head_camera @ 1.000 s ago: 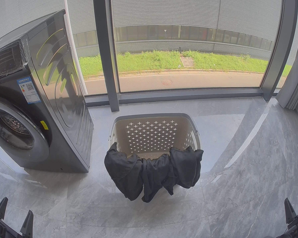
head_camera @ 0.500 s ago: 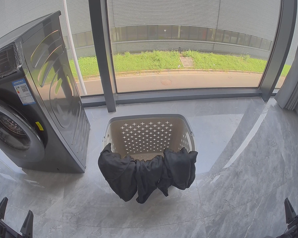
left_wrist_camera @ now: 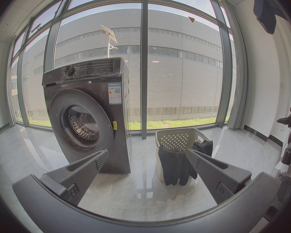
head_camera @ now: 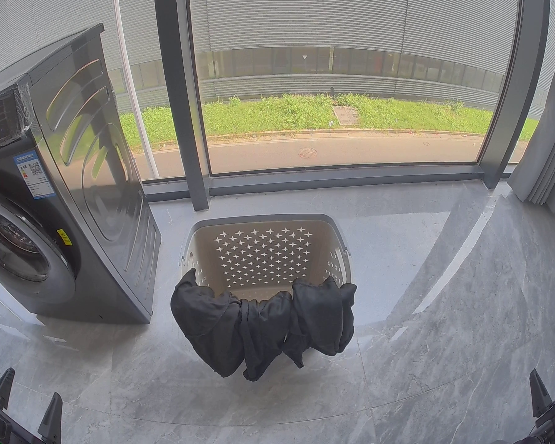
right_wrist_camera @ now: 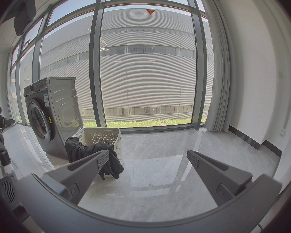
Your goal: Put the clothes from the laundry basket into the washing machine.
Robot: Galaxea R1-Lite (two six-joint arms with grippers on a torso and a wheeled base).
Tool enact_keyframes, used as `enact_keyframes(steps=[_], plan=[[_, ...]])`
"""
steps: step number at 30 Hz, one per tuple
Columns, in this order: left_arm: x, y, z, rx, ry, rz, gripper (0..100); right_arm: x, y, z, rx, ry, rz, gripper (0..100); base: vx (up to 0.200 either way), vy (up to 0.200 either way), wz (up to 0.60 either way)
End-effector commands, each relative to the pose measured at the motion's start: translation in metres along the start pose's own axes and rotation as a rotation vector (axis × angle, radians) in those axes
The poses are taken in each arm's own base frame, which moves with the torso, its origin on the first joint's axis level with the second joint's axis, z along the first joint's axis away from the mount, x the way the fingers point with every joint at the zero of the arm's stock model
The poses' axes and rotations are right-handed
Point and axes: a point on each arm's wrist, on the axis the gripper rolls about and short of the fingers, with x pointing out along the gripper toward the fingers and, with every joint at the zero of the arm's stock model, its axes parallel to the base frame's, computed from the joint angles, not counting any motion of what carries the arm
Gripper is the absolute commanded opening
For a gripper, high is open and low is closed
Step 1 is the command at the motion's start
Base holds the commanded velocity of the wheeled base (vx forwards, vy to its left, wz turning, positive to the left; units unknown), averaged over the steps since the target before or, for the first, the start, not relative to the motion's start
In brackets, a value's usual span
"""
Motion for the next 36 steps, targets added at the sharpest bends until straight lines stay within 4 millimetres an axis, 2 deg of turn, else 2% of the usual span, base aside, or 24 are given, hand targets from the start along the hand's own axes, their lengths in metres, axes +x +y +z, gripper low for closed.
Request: enact_keyframes(steps=[1,11,17,26,32,36], plan=[[0.0,0.0001,-0.0053,-0.001,0.001,0.0,100,0.0004,0.0,-0.0051,0.0,0.005,-0.001,100,0.0,0.0,0.0],[0.0,0.0001,-0.0053,-0.001,0.001,0.0,100,0.0004,0.0,-0.0051,0.0,0.005,-0.001,100,0.18,0.0,0.0],[-0.0001,0.0,-0.0049,-0.001,0.0,0.0,100,0.0004,0.0,-0.0051,0.0,0.005,-0.001,100,0.0,0.0,0.0],[0.0,0.0001,-0.0053,-0.001,0.001,0.0,100,0.0004,0.0,-0.0051,0.0,0.005,-0.001,100,0.2,0.0,0.0],[-0.0001,0.0,-0.0049,-0.002,0.0,0.0,100,0.0004,0.0,-0.0051,0.0,0.005,-0.001,100,0.0,0.0,0.0],[-0.0001,0.0,-0.0049,-0.004,0.0,0.0,100,0.0004,0.0,-0.0051,0.0,0.005,-0.001,100,0.2,0.0,0.0]])
